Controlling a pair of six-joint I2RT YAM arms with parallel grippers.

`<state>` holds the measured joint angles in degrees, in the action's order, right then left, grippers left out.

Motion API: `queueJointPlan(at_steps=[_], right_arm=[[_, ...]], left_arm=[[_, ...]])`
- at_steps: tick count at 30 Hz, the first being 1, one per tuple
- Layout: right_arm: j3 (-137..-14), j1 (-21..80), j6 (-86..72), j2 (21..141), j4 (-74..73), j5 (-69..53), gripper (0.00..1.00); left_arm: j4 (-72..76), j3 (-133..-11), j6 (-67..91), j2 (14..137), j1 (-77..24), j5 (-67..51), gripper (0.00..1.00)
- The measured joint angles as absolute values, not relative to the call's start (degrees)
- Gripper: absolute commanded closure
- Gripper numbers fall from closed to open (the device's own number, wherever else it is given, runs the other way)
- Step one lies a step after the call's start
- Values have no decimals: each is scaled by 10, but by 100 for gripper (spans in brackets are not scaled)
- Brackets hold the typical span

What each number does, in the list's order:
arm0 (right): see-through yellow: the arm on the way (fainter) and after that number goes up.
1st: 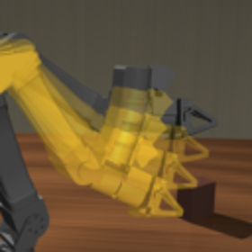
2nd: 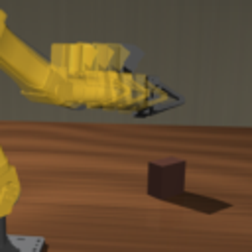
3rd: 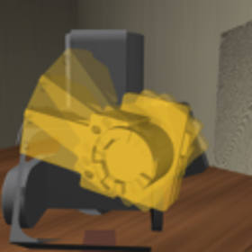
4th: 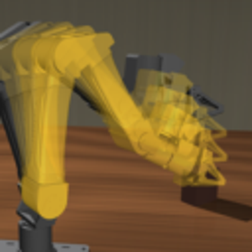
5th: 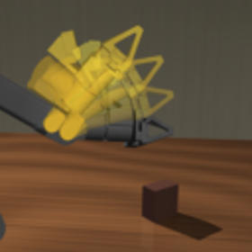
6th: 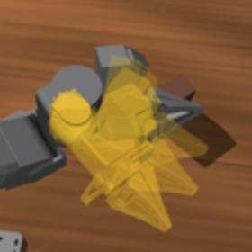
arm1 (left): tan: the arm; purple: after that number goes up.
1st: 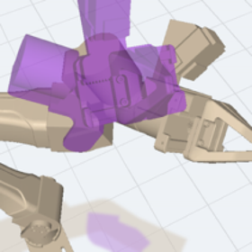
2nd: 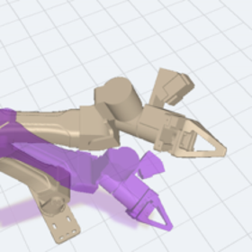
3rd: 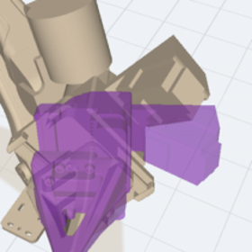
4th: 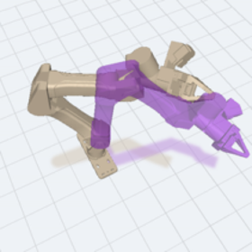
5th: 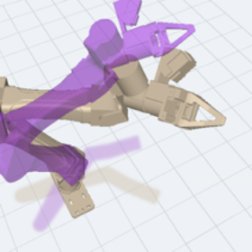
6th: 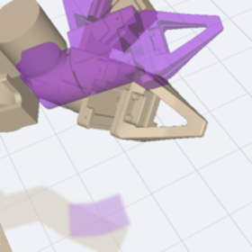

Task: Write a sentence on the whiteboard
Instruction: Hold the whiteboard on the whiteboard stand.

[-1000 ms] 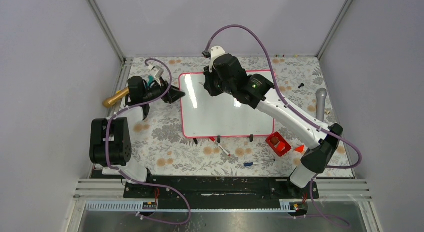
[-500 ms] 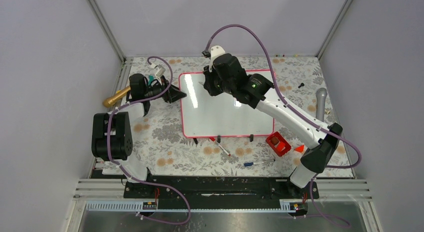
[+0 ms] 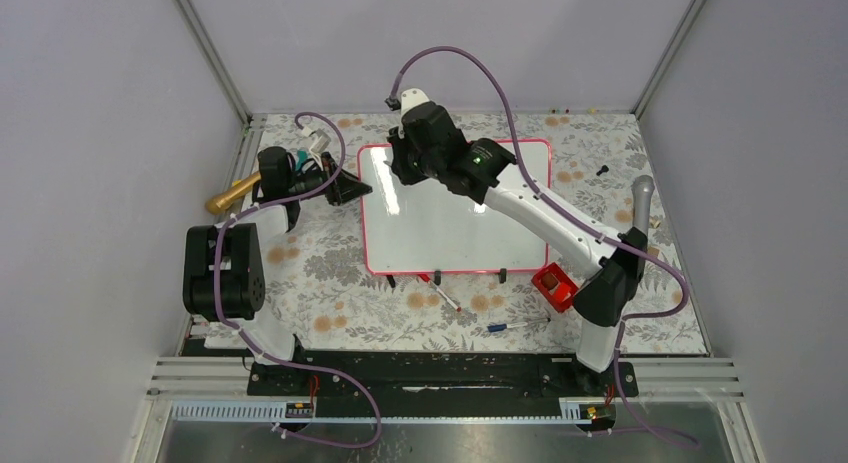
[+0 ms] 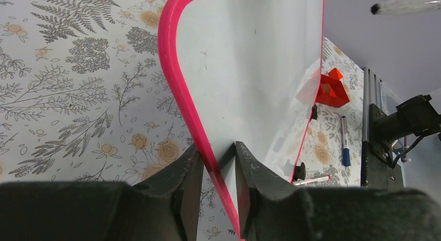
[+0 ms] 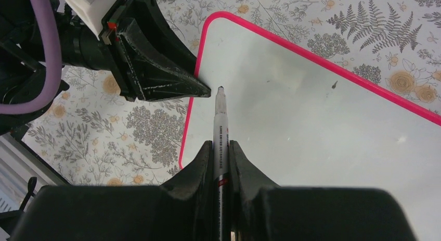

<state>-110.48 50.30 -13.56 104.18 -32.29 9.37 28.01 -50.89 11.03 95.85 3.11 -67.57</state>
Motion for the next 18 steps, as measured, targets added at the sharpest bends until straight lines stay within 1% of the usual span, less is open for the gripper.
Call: queueJointPlan(at_steps=[13, 16, 18], right_arm=[[-1152, 503, -142, 1070, -323, 94, 100], [-1165, 503, -143, 1081, -325, 93, 100], [-1169, 503, -145, 1086, -325, 93, 100]], left_arm=[[298, -487, 114, 934, 31, -677, 75], [301, -479, 114, 927, 31, -676, 77], [302, -478, 114, 924, 31, -676, 80]])
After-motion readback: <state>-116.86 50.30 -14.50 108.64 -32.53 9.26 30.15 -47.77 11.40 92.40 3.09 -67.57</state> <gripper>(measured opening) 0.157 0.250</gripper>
